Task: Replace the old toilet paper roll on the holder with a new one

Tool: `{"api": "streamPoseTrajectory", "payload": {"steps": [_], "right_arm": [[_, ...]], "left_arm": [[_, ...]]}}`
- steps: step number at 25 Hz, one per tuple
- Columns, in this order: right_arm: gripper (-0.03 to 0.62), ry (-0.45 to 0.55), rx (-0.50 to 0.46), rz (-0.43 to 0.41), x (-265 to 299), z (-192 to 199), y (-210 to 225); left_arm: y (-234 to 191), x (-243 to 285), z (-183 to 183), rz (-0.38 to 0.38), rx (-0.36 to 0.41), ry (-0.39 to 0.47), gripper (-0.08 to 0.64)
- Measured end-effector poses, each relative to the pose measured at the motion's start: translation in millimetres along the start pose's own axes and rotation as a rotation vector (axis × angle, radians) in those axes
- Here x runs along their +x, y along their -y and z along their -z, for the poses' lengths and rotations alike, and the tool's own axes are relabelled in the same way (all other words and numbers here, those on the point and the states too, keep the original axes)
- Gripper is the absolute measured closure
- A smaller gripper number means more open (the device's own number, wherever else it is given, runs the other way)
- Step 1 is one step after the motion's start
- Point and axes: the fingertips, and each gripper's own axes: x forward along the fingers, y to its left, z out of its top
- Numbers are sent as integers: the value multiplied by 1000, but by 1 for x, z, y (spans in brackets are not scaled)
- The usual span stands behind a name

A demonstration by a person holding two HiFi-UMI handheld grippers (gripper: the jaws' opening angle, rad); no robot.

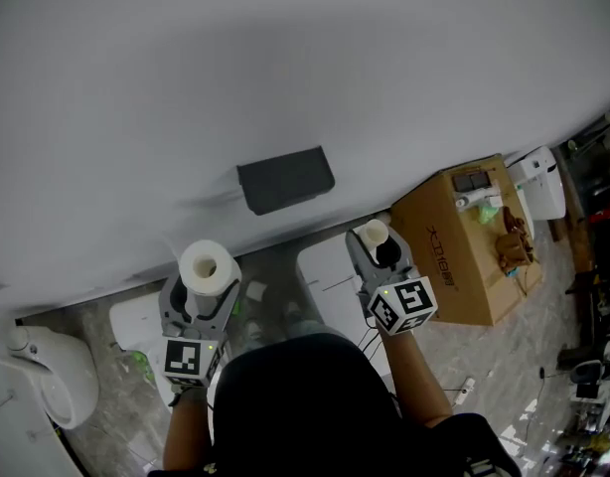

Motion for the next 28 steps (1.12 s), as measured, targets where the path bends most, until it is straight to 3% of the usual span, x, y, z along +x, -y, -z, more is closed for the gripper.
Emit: {"api": "streamPoseTrajectory", "payload": {"steps": [8,10,18,28], "right_arm": [[402,-35,43,47,-25,25,-2],[402,-36,54,67,-31,28,3],[402,-8,91,164,-60,27,28],[402,42,135,251,-87,24,57]], "left_arm": [[16,23,-9,91,31,-9,178],[24,31,-19,120,30,2,178],[54,62,-83,259,156,91,177],[93,121,-140,387,179,133,178]]}}
